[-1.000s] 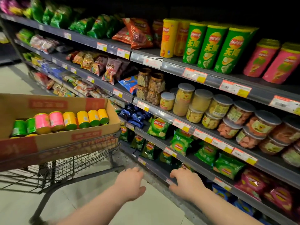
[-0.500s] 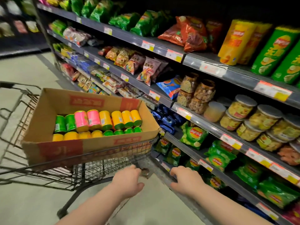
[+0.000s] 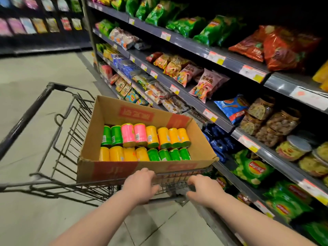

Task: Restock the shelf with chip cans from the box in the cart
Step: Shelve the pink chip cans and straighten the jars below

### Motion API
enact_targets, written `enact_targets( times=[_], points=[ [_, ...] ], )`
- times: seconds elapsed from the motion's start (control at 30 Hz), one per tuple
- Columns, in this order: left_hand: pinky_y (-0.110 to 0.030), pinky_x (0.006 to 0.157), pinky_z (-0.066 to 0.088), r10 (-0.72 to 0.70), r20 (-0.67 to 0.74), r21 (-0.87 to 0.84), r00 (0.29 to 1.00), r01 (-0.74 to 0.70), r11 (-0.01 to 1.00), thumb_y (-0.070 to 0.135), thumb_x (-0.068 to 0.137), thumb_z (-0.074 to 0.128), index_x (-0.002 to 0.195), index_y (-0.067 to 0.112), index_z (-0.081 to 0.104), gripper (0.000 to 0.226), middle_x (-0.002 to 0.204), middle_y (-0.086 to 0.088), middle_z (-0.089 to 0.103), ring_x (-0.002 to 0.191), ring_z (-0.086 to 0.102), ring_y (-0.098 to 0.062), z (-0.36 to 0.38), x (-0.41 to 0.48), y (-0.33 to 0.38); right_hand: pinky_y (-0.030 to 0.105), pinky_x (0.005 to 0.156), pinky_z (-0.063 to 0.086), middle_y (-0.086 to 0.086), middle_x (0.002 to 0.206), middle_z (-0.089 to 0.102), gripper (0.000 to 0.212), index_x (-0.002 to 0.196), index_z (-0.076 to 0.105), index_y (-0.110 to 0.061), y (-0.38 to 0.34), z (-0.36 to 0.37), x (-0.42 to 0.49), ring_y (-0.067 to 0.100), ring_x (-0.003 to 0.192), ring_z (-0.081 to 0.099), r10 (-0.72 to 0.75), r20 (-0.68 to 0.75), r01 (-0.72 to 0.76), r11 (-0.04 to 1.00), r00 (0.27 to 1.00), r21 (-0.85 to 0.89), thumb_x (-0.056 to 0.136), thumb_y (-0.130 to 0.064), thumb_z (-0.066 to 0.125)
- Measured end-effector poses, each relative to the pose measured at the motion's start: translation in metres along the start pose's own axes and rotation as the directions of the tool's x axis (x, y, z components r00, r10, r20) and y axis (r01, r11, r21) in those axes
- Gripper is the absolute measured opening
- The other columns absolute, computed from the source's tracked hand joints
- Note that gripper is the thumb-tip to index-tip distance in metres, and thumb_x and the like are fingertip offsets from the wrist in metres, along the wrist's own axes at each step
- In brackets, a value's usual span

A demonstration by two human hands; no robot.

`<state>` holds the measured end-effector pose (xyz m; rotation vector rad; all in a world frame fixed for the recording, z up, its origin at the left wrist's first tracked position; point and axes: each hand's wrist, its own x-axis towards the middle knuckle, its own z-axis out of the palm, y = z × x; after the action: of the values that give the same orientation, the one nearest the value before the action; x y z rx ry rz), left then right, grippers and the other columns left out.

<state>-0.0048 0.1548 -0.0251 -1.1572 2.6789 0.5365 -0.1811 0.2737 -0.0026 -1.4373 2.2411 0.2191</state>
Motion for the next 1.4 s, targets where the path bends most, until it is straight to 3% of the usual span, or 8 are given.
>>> enact_targets(
  times=[0.33, 0.47, 0.7, 1.07, 1.3, 1.4],
  points=[
    [-0.035, 0.089, 0.047, -0.128, -0.139, -0.142, 0.982, 0.108, 0.984, 0.048, 0.090, 0.051, 0.119, 0.024, 0.055, 0.038, 0.120, 0.003, 0.053, 0.112, 0.053, -0.019, -0.035, 0.022, -0.043, 0.034, 0.088, 0.048, -0.001, 0.121, 0.060, 0.037, 0.119, 0.056, -0.026, -0.038, -0.032, 0.076, 0.023, 0.110, 0.057, -0.137, -0.015, 0.137, 0.990, 0.990, -0.024, 0.086, -0.043, 0.055],
    [-0.034, 0.089, 0.045, -0.216, -0.155, -0.167, 0.964, 0.190, 0.968, 0.046, 0.092, 0.049, 0.123, 0.024, 0.054, 0.039, 0.126, 0.003, 0.051, 0.116, 0.051, -0.019, -0.046, 0.041, -0.061, 0.036, 0.094, 0.047, -0.001, 0.129, 0.057, 0.044, 0.128, 0.052, -0.027, -0.053, -0.044, 0.119, 0.022, 0.118, 0.054, -0.200, 0.003, 0.200, 0.979, 0.980, -0.023, 0.087, -0.043, 0.056],
    [-0.033, 0.089, 0.046, -0.320, -0.066, -0.122, 0.945, 0.311, 0.943, 0.045, 0.090, 0.051, 0.126, 0.023, 0.052, 0.042, 0.127, 0.001, 0.051, 0.115, 0.052, -0.019, -0.062, 0.095, -0.088, 0.036, 0.095, 0.046, 0.000, 0.133, 0.054, 0.046, 0.130, 0.051, -0.025, -0.065, -0.066, 0.198, 0.023, 0.119, 0.054, -0.280, 0.052, 0.281, 0.960, 0.959, -0.015, 0.088, -0.041, 0.057],
    [-0.033, 0.094, 0.043, -0.436, 0.073, -0.120, 0.897, 0.442, 0.889, 0.042, 0.089, 0.053, 0.133, 0.020, 0.046, 0.050, 0.130, -0.002, 0.049, 0.118, 0.049, -0.020, -0.060, 0.177, -0.114, 0.036, 0.088, 0.047, 0.005, 0.129, 0.055, 0.041, 0.125, 0.053, -0.020, -0.074, -0.073, 0.313, 0.028, 0.117, 0.054, -0.289, 0.154, 0.284, 0.957, 0.945, 0.059, 0.088, -0.036, 0.055],
    [-0.035, 0.099, 0.042, -0.576, 0.133, -0.275, 0.806, 0.588, 0.760, 0.044, 0.087, 0.057, 0.146, 0.016, 0.028, 0.072, 0.139, -0.007, 0.044, 0.125, 0.048, -0.024, -0.043, 0.220, -0.130, 0.038, 0.090, 0.048, 0.007, 0.130, 0.050, 0.046, 0.128, 0.048, -0.021, -0.086, -0.056, 0.361, 0.031, 0.117, 0.054, -0.264, 0.203, 0.245, 0.963, 0.943, 0.117, 0.087, -0.040, 0.058],
    [-0.036, 0.096, 0.045, -0.634, 0.162, -0.370, 0.756, 0.642, 0.671, 0.050, 0.078, 0.064, 0.141, 0.019, 0.034, 0.076, 0.131, -0.007, 0.051, 0.119, 0.053, -0.025, -0.036, 0.235, -0.134, 0.039, 0.093, 0.046, 0.009, 0.130, 0.047, 0.053, 0.132, 0.042, -0.018, -0.090, -0.050, 0.374, 0.031, 0.120, 0.052, -0.257, 0.207, 0.230, 0.962, 0.944, 0.147, 0.086, -0.037, 0.060]
  ],
)
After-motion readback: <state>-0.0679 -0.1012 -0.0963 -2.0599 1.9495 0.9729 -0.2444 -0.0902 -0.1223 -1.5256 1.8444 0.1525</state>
